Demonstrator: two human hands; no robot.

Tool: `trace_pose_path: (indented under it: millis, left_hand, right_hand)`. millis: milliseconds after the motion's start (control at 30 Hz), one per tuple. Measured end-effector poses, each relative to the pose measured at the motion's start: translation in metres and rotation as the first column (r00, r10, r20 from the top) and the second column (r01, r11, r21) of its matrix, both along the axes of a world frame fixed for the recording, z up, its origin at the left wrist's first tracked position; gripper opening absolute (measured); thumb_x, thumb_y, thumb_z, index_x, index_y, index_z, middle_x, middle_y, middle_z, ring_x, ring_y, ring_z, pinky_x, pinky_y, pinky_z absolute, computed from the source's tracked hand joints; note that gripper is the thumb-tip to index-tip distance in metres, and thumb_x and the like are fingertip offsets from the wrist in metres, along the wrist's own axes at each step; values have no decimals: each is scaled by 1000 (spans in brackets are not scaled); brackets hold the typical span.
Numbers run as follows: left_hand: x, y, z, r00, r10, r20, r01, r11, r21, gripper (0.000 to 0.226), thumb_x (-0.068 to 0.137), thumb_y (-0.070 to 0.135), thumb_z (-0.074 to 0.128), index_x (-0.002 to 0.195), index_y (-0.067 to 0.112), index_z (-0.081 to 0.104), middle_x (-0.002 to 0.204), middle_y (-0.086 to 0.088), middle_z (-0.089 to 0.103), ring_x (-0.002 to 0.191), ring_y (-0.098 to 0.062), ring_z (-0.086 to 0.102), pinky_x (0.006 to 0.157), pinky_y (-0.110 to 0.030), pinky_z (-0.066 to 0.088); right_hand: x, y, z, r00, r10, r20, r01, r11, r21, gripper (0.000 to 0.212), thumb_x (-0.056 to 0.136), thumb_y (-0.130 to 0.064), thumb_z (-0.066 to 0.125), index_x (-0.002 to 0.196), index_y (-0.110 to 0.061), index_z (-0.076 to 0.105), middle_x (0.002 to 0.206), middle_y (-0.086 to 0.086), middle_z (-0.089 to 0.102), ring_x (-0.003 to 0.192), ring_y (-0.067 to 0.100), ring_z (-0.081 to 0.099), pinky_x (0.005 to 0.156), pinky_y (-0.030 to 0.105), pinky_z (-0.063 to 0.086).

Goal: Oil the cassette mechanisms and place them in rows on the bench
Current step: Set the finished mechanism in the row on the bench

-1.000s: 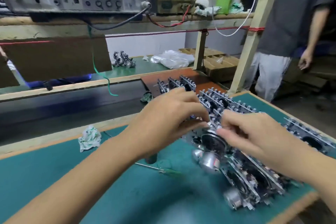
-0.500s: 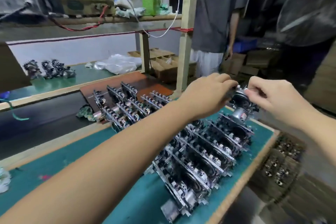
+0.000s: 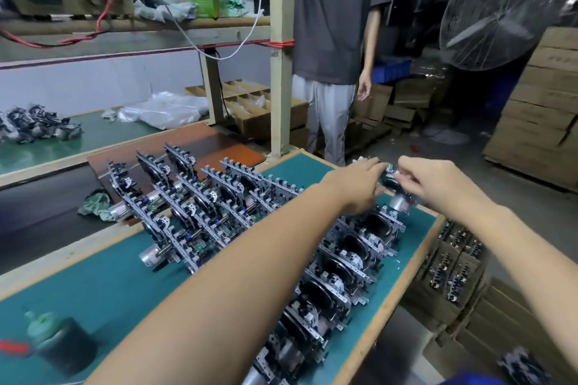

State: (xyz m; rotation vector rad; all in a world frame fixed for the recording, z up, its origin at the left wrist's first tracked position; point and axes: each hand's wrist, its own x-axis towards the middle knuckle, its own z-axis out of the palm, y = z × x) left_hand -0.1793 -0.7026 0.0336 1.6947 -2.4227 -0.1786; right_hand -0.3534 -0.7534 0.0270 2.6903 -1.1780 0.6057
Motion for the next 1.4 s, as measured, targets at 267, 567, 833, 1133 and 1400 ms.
trace_pose_path:
  millis: [267,567,833,1133,1400]
  left_hand:
    - [-12,-5,-28,997,74,30,-77,993,95,60,102,46,26,149,10,22,157,-7,20,144,-21,17,114,-41,22]
    - [-19,2,-37,983,145,114,-130,983,-128,48,102,43,25,133,11,42,141,-7,43,131,-24,36,100,-41,33]
    - [-5,22,-18,994,101,-31,-102,994,-33,48,101,43,34,138,15,41,142,-5,42,127,-25,41,101,-41,35]
    - [86,178,14,956,209,-207,-263,924,-279,25,90,46,51,100,28,66,101,12,63,96,-7,54,83,-28,45]
    - [168,396,-21,658,643,-391,-736,660,-154,14,74,52,47,72,40,53,74,20,53,75,0,49,68,-26,42]
  right_hand:
    - [-4,-10,-32,986,-33,164,-24,943,332,31,93,-23,57,68,-21,38,56,0,51,55,19,50,52,22,31]
    - [-4,4,-32,995,-93,-20,95,969,227,28,96,-37,44,73,-22,37,63,-2,54,62,23,52,57,33,36]
    - [14,35,-11,979,-187,-77,181,981,-74,23,92,-46,47,102,-25,48,94,-8,56,97,16,51,62,29,34]
    - [85,165,25,920,310,241,-354,919,171,19,87,-45,48,85,-27,54,70,-16,52,72,4,48,63,26,39]
    - [221,327,4,613,752,241,-782,534,322,11,94,-40,47,88,-31,43,87,-13,56,88,8,50,76,31,40]
